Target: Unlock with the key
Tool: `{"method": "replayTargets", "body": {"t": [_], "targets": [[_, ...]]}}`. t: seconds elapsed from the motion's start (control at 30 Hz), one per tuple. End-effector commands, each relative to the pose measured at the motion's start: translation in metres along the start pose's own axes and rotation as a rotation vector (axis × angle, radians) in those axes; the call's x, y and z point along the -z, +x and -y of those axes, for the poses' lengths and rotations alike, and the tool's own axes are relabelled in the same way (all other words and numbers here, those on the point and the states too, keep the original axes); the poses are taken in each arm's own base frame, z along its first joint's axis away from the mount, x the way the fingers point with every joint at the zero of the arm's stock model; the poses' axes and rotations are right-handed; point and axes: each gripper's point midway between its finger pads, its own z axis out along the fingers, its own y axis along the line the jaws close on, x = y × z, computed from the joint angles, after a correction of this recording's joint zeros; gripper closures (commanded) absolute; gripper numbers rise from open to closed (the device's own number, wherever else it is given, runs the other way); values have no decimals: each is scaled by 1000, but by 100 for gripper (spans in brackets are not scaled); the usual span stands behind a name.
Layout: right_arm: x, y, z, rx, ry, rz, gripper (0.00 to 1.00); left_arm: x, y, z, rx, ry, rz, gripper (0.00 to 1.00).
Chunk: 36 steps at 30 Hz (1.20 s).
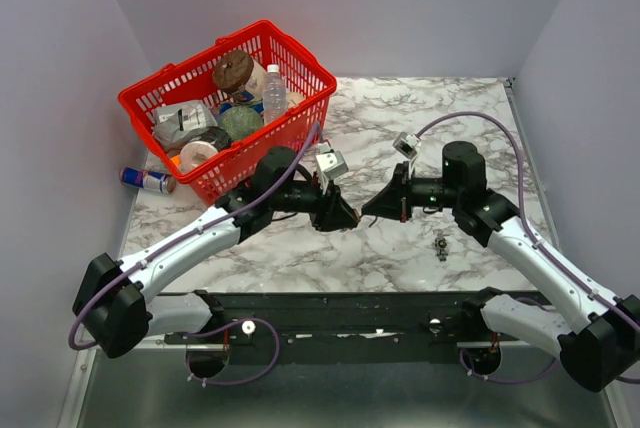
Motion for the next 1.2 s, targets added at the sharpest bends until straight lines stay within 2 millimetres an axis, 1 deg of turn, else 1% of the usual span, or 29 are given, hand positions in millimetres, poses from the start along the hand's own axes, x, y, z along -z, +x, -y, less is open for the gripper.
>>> {"method": "replayTargets", "body": {"t": [0.0,0.03,0.07,0.1,0.17,0.2,0.23,0.33,0.4,0.5,0.53,0.6,0.63,0.67,0.7,0.73,0.87,0.93,0.97,1.0,1.07,1.1,1.13,1.17], "targets": [[-7,4,25,-156,137,-3,99,7,-15,-21,-146,-216,15,100],[-8,5,30,-179,158,-2,99,5,-8,-20,-152,-231,-10,100],[-10,5,33,-221,170,-2,99,5,-7,-23,-161,-259,-18,100],[-13,8,37,-244,182,-9,99,8,-9,-31,-175,-319,-19,100],[-15,11,45,-285,208,-10,99,9,-7,-33,-190,-354,-25,100],[-17,12,48,-292,217,-8,99,12,-7,-39,-204,-399,-27,100],[-19,15,52,-305,225,-13,99,13,-6,-41,-211,-415,-31,100],[-20,15,56,-324,240,-1,99,16,-6,-42,-230,-448,-38,100],[-20,15,57,-324,245,2,99,15,-4,-42,-228,-446,-44,100],[-18,12,57,-318,255,14,85,12,-2,-41,-214,-434,-50,100],[-17,13,58,-316,265,19,75,11,-2,-41,-211,-432,-51,100],[-15,11,58,-311,277,34,63,10,0,-40,-200,-429,-52,100],[-13,12,61,-315,299,41,50,9,0,-40,-199,-426,-52,100],[-12,13,63,-323,312,46,44,9,0,-39,-192,-422,-53,100],[-9,11,62,-313,322,63,39,9,1,-39,-187,-419,-52,100],[-7,11,63,-312,331,69,31,8,1,-38,-183,-416,-50,100],[2,7,62,-292,366,113,19,6,8,-38,-137,-411,-61,100],[8,4,60,-280,375,134,17,5,13,-39,-89,-420,-70,100],[10,4,63,-273,392,142,15,5,17,-40,-67,-427,-80,100],[12,7,63,-273,399,140,14,5,22,-41,-40,-434,-86,100],[17,7,64,-263,419,151,14,8,34,-48,36,-492,-104,100],[18,11,65,-265,429,146,14,10,41,-52,62,-513,-113,100],[20,12,66,-264,438,146,13,13,53,-58,118,-562,-123,100],[23,12,66,-256,449,155,13,14,60,-61,143,-578,-134,100]]}}
